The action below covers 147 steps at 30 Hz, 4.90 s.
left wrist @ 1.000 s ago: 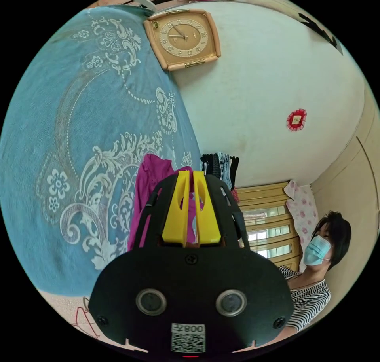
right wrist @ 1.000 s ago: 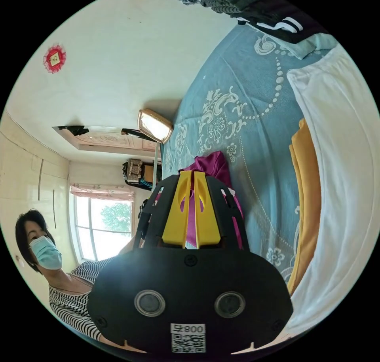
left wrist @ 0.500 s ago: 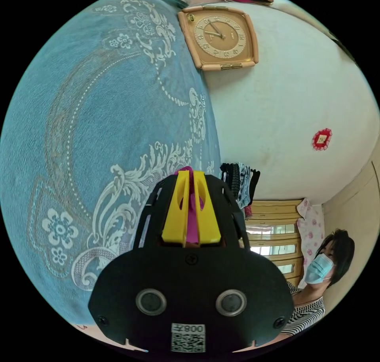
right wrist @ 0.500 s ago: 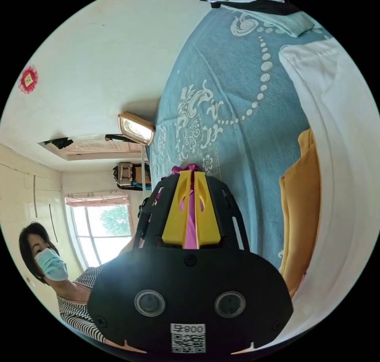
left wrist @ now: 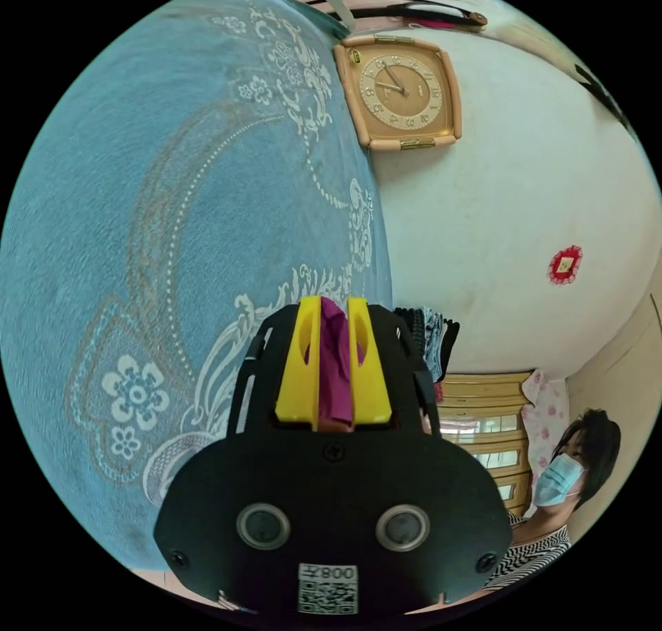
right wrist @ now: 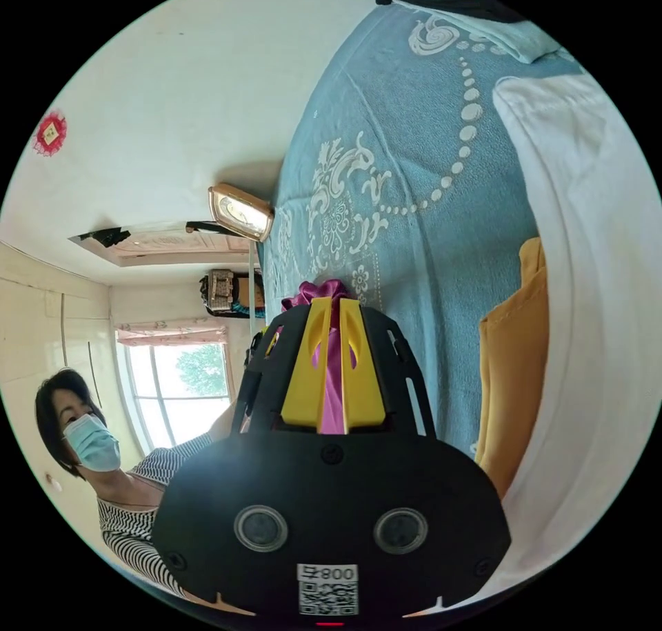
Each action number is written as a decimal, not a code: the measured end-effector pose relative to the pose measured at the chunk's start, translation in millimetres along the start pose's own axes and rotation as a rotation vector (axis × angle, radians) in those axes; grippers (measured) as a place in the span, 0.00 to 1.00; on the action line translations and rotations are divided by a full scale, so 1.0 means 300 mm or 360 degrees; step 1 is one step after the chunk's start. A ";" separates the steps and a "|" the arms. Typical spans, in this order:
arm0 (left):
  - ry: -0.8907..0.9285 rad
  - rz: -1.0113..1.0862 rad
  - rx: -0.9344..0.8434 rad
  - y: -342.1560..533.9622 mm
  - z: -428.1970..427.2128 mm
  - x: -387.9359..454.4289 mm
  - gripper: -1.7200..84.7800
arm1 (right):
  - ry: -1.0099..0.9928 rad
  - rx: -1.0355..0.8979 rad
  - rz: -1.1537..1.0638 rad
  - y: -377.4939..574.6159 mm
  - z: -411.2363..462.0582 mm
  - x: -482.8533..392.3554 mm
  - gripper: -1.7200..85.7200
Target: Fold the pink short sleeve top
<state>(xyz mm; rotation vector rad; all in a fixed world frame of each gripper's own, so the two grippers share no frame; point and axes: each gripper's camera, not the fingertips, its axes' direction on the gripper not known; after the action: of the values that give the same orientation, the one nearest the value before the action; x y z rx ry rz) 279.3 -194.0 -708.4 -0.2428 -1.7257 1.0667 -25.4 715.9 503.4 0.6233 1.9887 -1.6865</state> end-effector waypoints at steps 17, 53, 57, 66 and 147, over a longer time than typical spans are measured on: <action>-0.0586 0.0914 -0.0797 0.094 0.700 0.513 0.10 | 0.0917 -0.0354 -0.0895 -0.057 0.397 -0.778 0.02; -0.0577 0.1045 -0.0679 -0.020 1.101 0.807 0.03 | 0.1220 -0.0569 -0.1224 -0.305 0.686 -1.449 0.02; -0.0574 0.1112 -0.0798 0.027 1.138 0.806 0.02 | 0.1282 -0.0537 -0.1236 -0.348 0.679 -1.491 0.02; -0.0746 0.1146 -0.0824 0.016 1.213 0.816 0.02 | 0.1197 -0.0450 -0.1255 -0.327 0.590 -1.567 0.02; -0.0798 0.0596 -0.0232 0.575 -0.557 0.020 0.06 | 0.0743 -0.0060 -0.0599 0.446 -0.052 -0.341 0.02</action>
<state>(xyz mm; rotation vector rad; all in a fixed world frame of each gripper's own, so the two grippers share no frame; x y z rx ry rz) 362.5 -0.2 -823.6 -0.4307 -2.2724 1.3546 136.1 746.2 463.2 0.7142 2.5952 -1.8324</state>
